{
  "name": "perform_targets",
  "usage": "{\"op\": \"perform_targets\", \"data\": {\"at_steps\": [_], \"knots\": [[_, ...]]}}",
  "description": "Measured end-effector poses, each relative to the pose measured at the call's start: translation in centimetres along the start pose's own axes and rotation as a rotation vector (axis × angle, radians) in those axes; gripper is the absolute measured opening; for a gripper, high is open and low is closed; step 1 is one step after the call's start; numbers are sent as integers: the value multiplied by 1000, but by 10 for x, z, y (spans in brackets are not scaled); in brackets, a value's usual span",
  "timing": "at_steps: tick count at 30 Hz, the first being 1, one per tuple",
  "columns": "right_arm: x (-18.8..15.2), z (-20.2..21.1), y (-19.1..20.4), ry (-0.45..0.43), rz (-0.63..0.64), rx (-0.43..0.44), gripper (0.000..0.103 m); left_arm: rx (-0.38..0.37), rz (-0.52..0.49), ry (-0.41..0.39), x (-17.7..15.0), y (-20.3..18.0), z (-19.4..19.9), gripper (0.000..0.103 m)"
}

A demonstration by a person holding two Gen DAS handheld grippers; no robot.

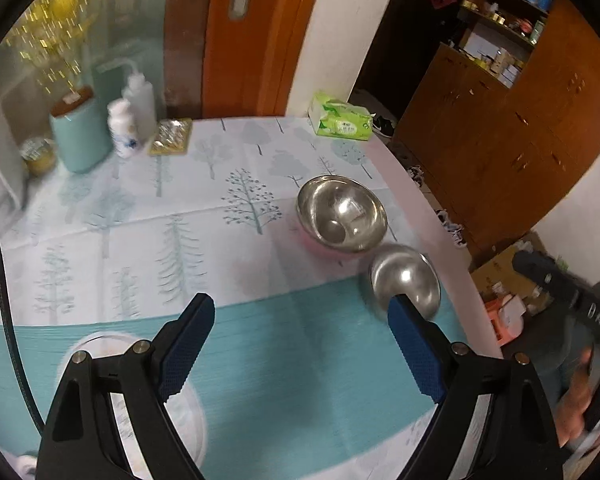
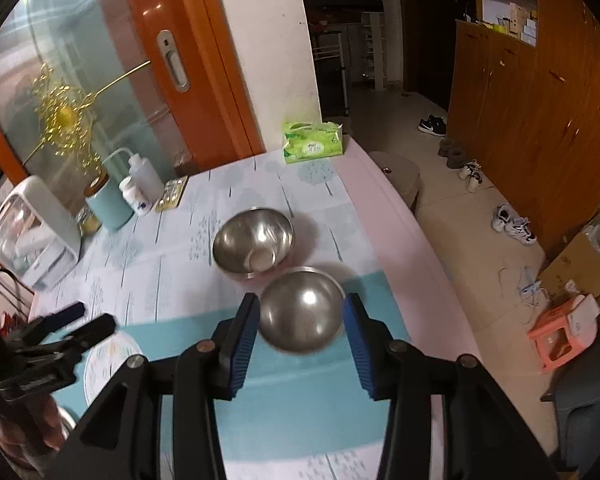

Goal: Organize plates and bowls

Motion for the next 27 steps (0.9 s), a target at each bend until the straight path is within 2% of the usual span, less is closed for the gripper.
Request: {"op": "perform_targets", "data": {"at_steps": [3,10,14,16,20,24,27], "knots": [[7,-35,2,14,-58,34,44,-23,46,14,13,0,-35,88],[14,-98,8,-6,-151,60,44,-1,106,-12,42,-1,-102,86],[17,-120,15,16,-124,25,44,27,44,-1,47,-11,-127,86],[18,-130,19,35,-101,-10,44,56,6,-9,50,-15,-134,81],[17,-143,21,54,-87,-45,44,87,-11,26,56,-13,-154,78],[13,-158,21,90,-68,-73,44,82,-28,76,56,-11,-172,67],[12,-165,23,97,-64,-73,44,69,-28,113,55,-10,-182,52]]}}
Point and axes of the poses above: each gripper's, at about its wrist camera, not at the fingertips, and z roughly against the way its jaws point, y to its left, x to its top, the point moved 6 cm from there along -z, roughly the way its jaws point, and after that the axes turned 14 degrees about z, right-handed, at the moved point
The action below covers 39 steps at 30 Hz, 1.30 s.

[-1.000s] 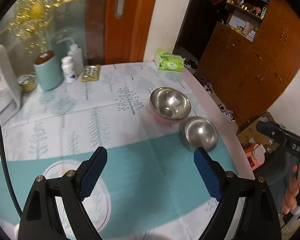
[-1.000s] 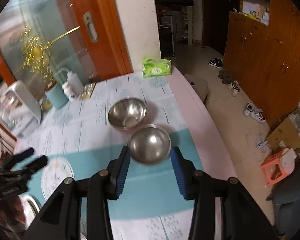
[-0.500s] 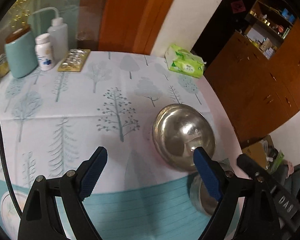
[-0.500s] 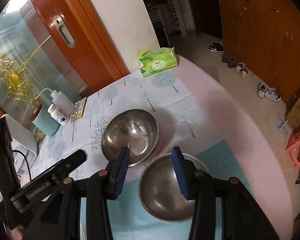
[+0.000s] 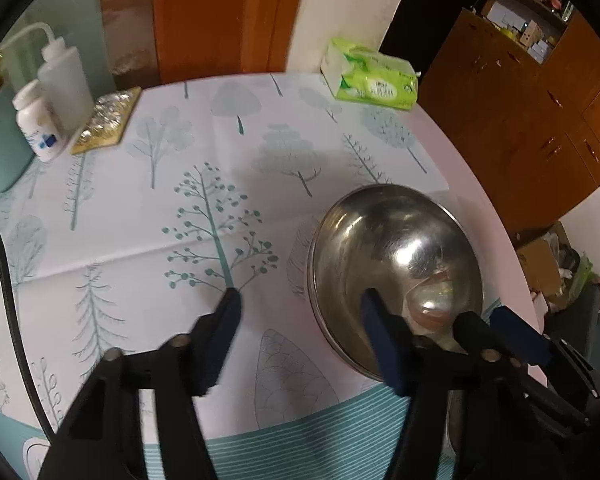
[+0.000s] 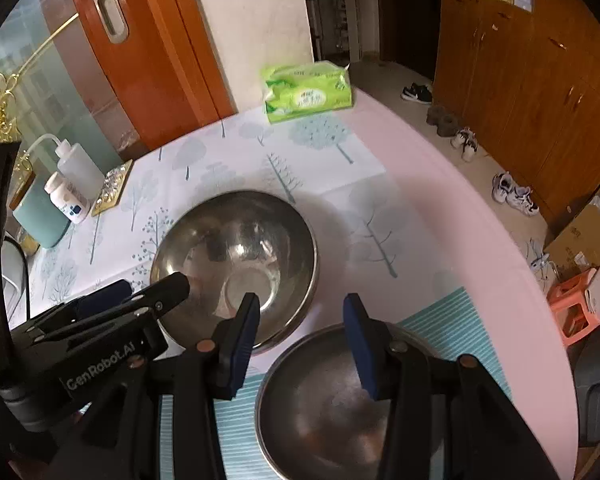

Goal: Organize plates and bowls

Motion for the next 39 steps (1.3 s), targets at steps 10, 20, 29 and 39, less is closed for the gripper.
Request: {"op": "perform_targets", "data": {"at_steps": [10,20,29,39], "knots": [[2,-2,8,-4,16,0,13,-50,18,38,-4,4,-7,11],[-13,62,19,-54,-12,107,11,-98,31,58,-35,17,60,12],[-51,147,45,-72,54,210,9,-84,-36,30,-104,31,159,16],[-110,227,81,-67,190,313,9,-50,-49,3,-188,58,249,17]]}}
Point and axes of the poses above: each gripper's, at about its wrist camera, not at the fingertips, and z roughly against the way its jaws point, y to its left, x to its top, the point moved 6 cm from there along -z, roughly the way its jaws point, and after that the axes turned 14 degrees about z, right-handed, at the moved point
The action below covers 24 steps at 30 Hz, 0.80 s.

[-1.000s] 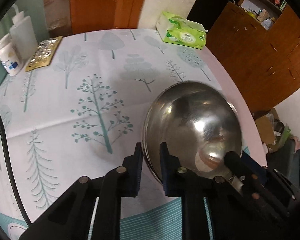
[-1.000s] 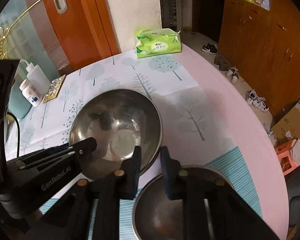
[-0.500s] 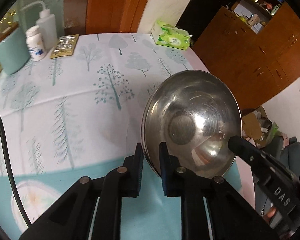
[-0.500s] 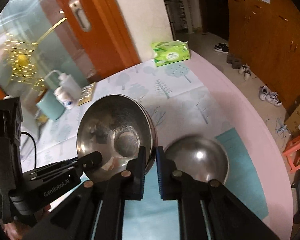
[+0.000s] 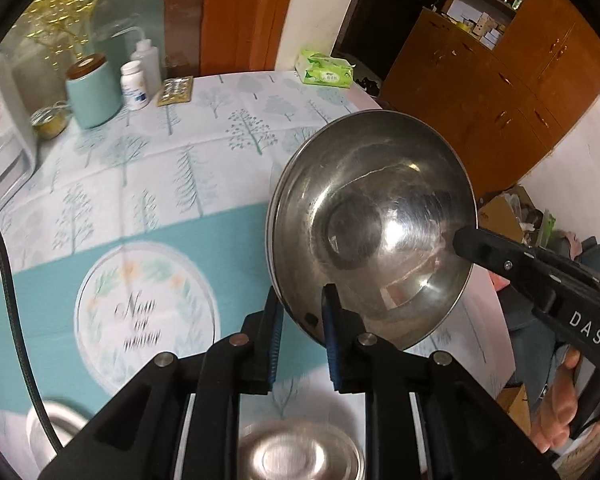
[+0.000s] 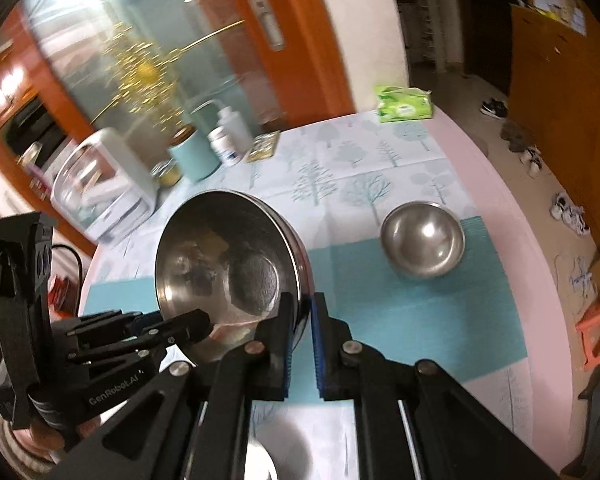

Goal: Organize plates and bowls

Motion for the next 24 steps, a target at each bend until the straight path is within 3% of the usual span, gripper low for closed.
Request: {"op": "perform_targets", "data": {"at_steps": [13,24], "knots": [[-75,20,59,49,60,113,9,43,48,29,-103,42,47,17],[-132,12,79,118,36,140,9,55,68,122,-166,66,36,17]]}}
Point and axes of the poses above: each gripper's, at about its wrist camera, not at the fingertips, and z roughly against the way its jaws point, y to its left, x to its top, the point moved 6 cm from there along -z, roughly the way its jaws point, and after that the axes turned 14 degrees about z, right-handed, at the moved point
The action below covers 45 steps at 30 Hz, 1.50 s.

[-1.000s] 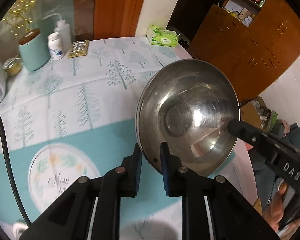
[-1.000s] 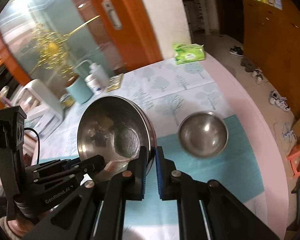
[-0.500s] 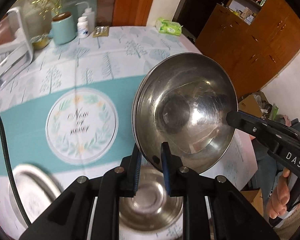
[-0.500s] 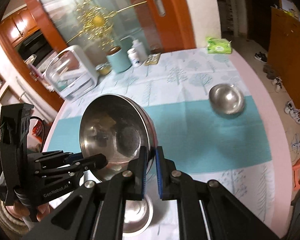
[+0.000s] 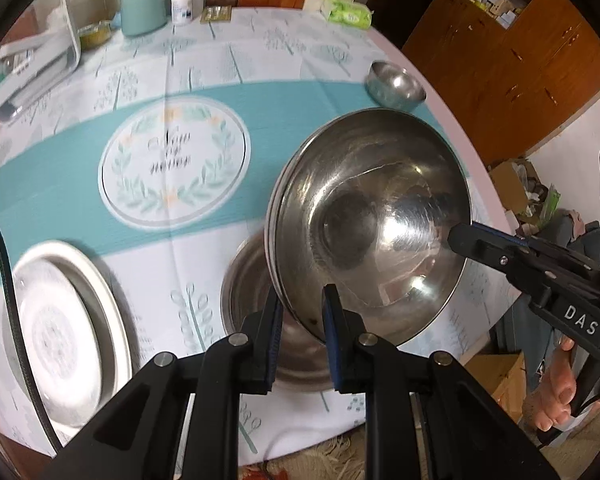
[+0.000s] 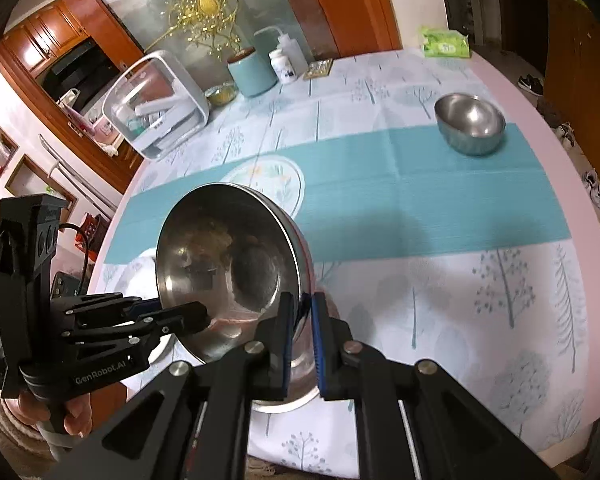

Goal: Organize plates and bowls

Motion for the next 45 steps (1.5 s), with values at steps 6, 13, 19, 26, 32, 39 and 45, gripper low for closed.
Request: {"op": "perform_targets", "data": {"at_steps": [6,13,19,26,32,39,45], "knots": [[-14,-12,1,43,-17,19,9,-19,33,52,-14,9,-17,18],[-20,-28,2,110,1,-2,9,-18,43,89,-23,16,-30,19],[-30,-47,-2,188,-17,10,9,-5,53,143,-32,21,-45,20],[-39,-66,-2,253,9,-4,9,8,66,171,-38,26,-56,20],[-35,-67,3,245,75,-49,11,19,59,157,-35,23,-56,30],[-32,-62,0,219,69,-43,35,37,44,113,-34,19,-44,61],[-33,-54,-1,200,66,-36,35,29,43,90,-33,19,-35,62]]}}
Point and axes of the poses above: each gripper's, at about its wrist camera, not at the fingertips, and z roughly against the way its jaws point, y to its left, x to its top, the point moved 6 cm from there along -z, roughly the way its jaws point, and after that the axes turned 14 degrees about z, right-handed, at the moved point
